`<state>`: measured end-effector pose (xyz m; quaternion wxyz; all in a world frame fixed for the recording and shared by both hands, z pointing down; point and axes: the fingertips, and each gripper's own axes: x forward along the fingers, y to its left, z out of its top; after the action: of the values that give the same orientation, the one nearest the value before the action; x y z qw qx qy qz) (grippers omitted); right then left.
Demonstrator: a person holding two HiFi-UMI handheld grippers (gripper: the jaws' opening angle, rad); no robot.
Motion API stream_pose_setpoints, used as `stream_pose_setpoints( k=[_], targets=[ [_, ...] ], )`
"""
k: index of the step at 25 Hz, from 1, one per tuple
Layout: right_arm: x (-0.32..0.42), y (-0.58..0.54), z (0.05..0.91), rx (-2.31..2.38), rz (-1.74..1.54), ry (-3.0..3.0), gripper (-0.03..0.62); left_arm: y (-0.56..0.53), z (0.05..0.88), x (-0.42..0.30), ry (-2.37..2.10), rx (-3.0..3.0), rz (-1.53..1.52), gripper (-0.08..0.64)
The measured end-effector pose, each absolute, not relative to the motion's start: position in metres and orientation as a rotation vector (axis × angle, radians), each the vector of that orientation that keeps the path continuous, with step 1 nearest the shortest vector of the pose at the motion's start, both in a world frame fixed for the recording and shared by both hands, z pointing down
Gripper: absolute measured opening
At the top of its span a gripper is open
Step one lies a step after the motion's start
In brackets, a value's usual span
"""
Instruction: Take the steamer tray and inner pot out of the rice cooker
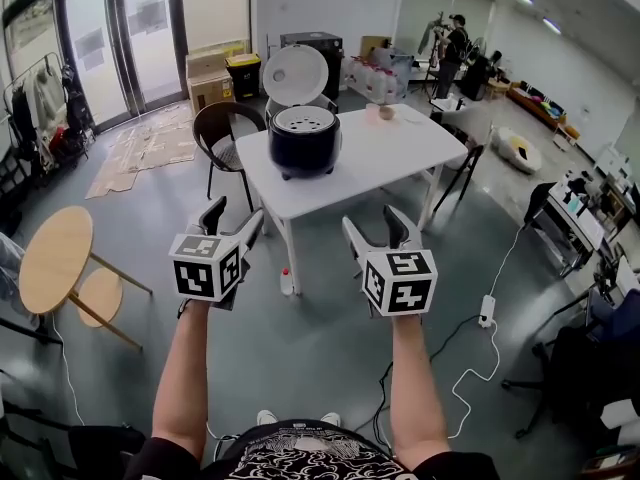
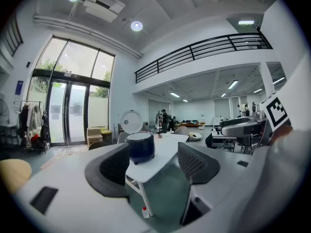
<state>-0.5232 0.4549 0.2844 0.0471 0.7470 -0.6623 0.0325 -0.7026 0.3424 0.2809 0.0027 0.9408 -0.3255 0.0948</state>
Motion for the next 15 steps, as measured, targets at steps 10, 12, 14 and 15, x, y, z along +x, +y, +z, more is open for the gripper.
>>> stream_pose_setpoints(
  k=[10, 12, 14, 15],
  targets=[
    [-0.484, 0.466, 0.292, 2.247, 0.131, -2.057, 0.368, 0.349, 0.280, -0.674, -1.125, 2.935, 0.318, 0.349],
    [-0.473, 0.469, 0.296, 2.250, 0.140, -2.066, 0.368, 0.351, 0.282, -0.667, -1.138, 2.927, 0.310, 0.349],
    [-0.462, 0.466, 0.296, 2.256, 0.145, -2.078, 0.370, 0.350, 0.283, -0.658, -1.146, 2.926, 0.310, 0.348],
    [-0.457, 0.464, 0.295, 2.260, 0.145, -2.083, 0.370, 0.349, 0.284, -0.654, -1.148, 2.927, 0.314, 0.349]
  ],
)
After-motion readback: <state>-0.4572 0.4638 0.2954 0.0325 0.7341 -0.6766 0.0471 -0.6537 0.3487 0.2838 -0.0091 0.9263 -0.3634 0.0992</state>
